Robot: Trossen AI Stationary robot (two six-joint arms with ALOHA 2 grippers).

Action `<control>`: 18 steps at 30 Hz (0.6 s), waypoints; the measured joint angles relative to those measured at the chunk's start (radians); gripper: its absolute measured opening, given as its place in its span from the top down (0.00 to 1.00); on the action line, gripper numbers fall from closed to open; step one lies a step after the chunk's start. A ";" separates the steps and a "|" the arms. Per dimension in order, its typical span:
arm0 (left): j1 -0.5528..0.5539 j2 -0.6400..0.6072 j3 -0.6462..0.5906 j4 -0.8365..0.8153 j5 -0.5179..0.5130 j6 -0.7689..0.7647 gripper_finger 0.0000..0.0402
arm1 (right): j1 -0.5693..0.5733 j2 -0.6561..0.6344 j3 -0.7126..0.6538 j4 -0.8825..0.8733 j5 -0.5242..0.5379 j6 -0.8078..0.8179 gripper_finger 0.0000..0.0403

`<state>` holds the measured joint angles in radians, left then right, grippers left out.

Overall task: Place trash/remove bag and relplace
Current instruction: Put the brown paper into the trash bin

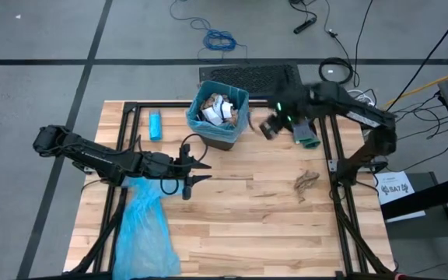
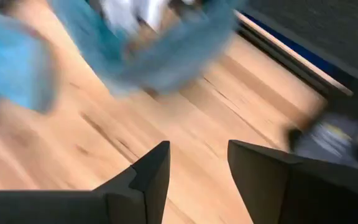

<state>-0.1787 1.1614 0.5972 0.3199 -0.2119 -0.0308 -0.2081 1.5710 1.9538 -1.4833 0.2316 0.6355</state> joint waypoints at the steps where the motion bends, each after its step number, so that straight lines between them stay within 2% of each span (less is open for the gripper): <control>1: 0.000 0.000 0.000 0.000 0.000 -0.011 0.65 | 0.040 -0.012 -0.015 -0.047 0.047 0.050 0.62; 3: 0.000 0.000 0.000 0.000 0.000 -0.016 0.65 | 0.122 -0.040 -0.063 -0.093 0.128 0.156 0.62; 5: 0.000 0.000 0.000 0.001 0.000 -0.016 0.65 | 0.205 -0.088 -0.152 -0.063 0.154 0.233 0.62; 8: 0.000 0.000 0.000 0.002 0.000 -0.017 0.65 | 0.314 -0.146 -0.296 -0.025 0.158 0.378 0.62; 13: 0.000 0.000 0.000 0.003 0.000 -0.017 0.65 | 0.496 -0.216 -0.595 -0.008 0.158 0.756 0.62; 18: 0.000 0.000 0.000 0.005 0.000 -0.016 0.65 | 0.673 -0.253 -0.880 0.144 0.126 1.114 0.62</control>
<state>-0.1791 1.1610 0.5968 0.3248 -0.2119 -0.0472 0.4649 1.3182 1.0737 -1.3397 0.3575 1.7495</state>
